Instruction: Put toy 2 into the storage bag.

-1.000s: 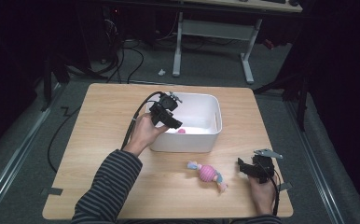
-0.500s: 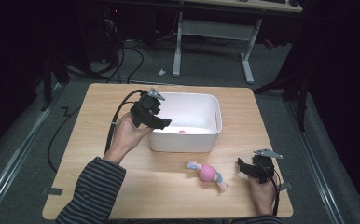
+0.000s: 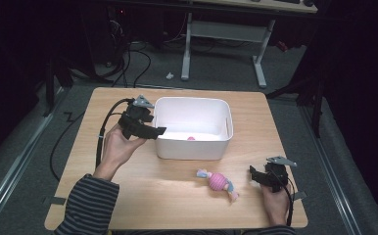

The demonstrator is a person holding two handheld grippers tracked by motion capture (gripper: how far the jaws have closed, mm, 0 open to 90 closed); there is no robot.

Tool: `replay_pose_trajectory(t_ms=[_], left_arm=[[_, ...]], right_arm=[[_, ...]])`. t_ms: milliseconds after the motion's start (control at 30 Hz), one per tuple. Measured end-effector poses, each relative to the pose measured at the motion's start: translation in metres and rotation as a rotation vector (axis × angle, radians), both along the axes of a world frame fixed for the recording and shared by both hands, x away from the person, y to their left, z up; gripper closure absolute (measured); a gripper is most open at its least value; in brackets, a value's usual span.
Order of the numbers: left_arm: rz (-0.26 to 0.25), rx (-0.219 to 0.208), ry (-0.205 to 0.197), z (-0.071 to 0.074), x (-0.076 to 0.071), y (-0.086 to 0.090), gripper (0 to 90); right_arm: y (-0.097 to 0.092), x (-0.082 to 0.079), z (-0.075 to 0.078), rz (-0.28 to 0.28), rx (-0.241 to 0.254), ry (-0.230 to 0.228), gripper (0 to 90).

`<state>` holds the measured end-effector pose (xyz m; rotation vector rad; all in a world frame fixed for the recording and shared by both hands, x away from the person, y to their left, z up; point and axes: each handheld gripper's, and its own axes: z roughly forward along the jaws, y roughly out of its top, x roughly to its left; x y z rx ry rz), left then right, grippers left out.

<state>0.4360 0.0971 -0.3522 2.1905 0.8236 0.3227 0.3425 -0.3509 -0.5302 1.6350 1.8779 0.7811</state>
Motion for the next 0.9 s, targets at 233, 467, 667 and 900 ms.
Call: replay_pose_trajectory(t_ms=[233,467,667,900], left_arm=[[0.025,0.000,-0.020,0.000,-0.009,0.014,36.1],[0.044,-0.004,-0.041,-0.002,-0.020,0.028,35.8],[0.074,-0.004,-0.044,-0.002,-0.025,0.041,35.8],[0.091,-0.029,-0.047,-0.002,-0.034,0.055,35.6]], right_arm=[[0.000,0.000,0.000,0.000,0.000,0.000,26.0],[0.000,0.000,0.000,0.001,0.000,0.000,26.0],[0.000,0.000,0.000,0.001,0.000,0.000,25.9],[0.000,0.000,0.000,0.001,0.000,0.000,26.0]])
